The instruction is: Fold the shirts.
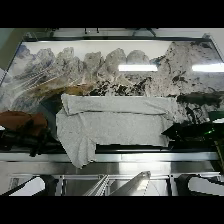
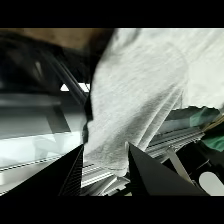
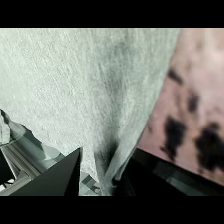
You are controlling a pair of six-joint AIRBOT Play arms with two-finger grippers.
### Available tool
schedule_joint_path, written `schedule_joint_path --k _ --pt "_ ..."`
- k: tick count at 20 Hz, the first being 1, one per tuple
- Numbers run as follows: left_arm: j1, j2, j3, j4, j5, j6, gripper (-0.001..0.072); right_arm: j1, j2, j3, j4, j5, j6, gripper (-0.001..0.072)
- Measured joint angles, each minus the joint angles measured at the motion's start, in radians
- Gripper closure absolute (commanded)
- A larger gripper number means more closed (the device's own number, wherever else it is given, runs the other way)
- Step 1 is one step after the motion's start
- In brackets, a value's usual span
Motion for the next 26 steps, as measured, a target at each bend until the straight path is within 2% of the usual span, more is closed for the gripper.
schedule_joint_path --k 4,7,13,14,15,16,18,21,26 --pt "0.0 0.015 -0.083 0.004 0.09 -0.003 0.0413 0.006 -0.005 -0.001 0.001 0.01 -0.003 0.0395" --pt "-0.017 0.019 -0.128 -0.046 0.136 0.031 0.0413 0.008 -0.005 -0.001 0.003 0.011 -0.002 0.0396" --pt "-0.188 0.022 -0.163 -0.167 0.248 0.105 0.0417 0.008 -0.006 -0.002 0.008 0.01 0.017 0.0397" --pt "-0.219 0.022 -0.165 -0.174 0.259 0.11 0.0499 0.008 -0.006 -0.002 0.008 0.01 0.017 0.043" --pt "-0.243 0.022 -0.166 -0.173 0.275 0.115 0.0671 0.008 -0.006 -0.002 0.008 0.007 0.023 0.0601" --pt "-0.261 0.021 -0.166 -0.167 0.292 0.118 0.0688 0.008 -0.007 -0.001 -0.001 -0.002 0.028 0.0692" --pt "-0.275 0.021 -0.152 -0.165 0.294 0.121 0.0687 0.008 -0.007 0.003 -0.008 0.018 0.05 0.0693" --pt "-0.243 0.029 -0.103 -0.128 0.26 0.125 0.0688 0.0 -0.003 0.037 -0.016 0.134 0.113 0.0693" --pt "-0.096 0.132 -0.019 -0.146 0.097 0.117 0.0687 -0.048 0.03 0.125 0.008 0.346 0.209 0.0693"
